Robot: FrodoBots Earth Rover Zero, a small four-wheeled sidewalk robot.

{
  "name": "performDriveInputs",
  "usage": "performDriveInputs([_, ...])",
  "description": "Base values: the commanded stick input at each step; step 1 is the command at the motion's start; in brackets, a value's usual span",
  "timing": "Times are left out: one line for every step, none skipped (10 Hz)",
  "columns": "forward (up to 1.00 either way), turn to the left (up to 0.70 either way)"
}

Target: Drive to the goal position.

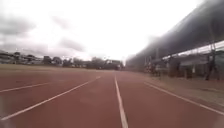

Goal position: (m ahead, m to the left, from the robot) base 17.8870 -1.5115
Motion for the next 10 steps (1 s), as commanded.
performDriveInputs([0.85,0.00])
performDriveInputs([0.85,0.00])
performDriveInputs([0.85,0.00])
performDriveInputs([0.85,0.00])
performDriveInputs([0.85,0.00])
performDriveInputs([0.85,0.00])
performDriveInputs([0.85,0.00])
performDriveInputs([0.85,0.00])
performDriveInputs([0.85,0.00])
performDriveInputs([0.85,0.00])
